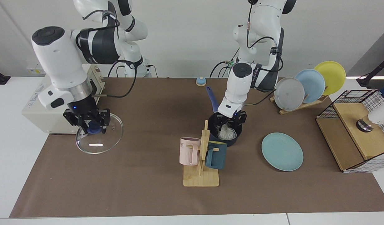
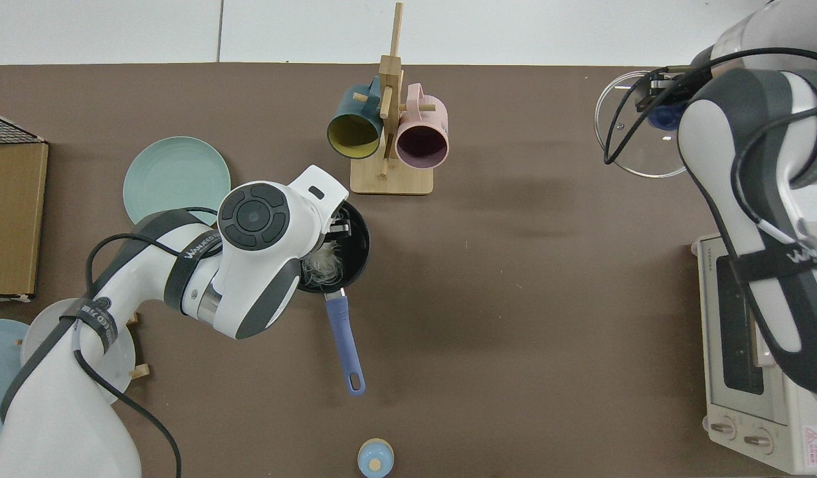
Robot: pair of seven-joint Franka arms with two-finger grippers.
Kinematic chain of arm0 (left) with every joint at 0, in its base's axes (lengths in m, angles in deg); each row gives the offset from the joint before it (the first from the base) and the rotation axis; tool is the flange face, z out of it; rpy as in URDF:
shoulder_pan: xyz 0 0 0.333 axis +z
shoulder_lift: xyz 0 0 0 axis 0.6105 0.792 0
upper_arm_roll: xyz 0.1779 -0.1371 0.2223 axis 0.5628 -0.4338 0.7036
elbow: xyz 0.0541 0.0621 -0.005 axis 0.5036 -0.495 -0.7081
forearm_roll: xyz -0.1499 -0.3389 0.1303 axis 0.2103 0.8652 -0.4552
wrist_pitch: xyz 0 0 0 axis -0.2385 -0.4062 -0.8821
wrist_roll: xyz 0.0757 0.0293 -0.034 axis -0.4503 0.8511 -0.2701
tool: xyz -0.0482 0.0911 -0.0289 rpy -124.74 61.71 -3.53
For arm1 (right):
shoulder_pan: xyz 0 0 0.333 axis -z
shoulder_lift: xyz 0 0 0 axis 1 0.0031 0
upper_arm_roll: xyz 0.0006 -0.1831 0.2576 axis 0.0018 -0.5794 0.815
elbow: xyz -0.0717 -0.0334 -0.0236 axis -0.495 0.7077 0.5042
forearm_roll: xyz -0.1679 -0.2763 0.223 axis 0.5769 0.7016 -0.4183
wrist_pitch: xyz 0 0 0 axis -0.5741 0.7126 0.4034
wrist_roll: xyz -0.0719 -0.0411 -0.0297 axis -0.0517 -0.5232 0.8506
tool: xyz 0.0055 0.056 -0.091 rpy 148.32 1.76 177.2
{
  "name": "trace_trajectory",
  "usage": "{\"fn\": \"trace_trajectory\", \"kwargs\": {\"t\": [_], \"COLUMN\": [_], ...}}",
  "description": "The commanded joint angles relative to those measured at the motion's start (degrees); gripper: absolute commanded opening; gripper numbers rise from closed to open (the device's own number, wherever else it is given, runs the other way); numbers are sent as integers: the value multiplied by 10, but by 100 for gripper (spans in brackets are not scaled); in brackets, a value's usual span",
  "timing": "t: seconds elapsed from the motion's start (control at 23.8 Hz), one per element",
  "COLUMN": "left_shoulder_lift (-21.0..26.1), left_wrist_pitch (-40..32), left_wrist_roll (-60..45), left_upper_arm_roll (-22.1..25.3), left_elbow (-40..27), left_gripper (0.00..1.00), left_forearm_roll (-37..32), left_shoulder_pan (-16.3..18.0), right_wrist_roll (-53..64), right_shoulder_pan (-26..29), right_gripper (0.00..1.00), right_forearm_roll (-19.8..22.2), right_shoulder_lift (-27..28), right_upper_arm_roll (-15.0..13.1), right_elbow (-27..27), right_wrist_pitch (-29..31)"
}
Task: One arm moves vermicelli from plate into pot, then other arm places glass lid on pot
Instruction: 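Carry the vermicelli with the left gripper over the black saucepan and release, then withdraw the left gripper while the right gripper lifts the glass lid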
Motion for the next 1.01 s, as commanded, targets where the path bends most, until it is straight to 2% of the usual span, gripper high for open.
{"fn": "trace_trajectory", "kwargs": {"t": [0.0,0.21,0.34,0.42,0.63,0.84,0.96], "left_shoulder_lift": [-43,-43,-41,-44,-52,-105,-126], "left_wrist_pitch": [-53,-118,-140,-160,-276,-327,-352], "left_wrist_roll": [-1,126,231,288,370,392,398], "left_upper_arm_roll": [7,8,8,12,92,194,219], "left_elbow": [10,73,96,107,175,182,182], "left_gripper": [100,100,100,100,100,100,100], "left_forearm_roll": [-14,1,44,65,84,94,95], "left_shoulder_pan": [15,63,115,132,101,24,17], "right_wrist_roll": [4,-2,-6,-20,-107,-185,-231], "right_shoulder_pan": [2,-5,-14,-33,-107,-193,-239], "right_gripper": [0,0,0,0,0,0,0], "right_forearm_roll": [1,2,2,2,12,13,15], "right_shoulder_lift": [-117,-178,-189,-189,-189,-182,-160], "right_upper_arm_roll": [3,3,3,3,3,3,3], "right_elbow": [-136,-218,-235,-235,-230,-227,-201], "right_wrist_pitch": [-4,-11,-11,-11,-11,-9,-9]}}
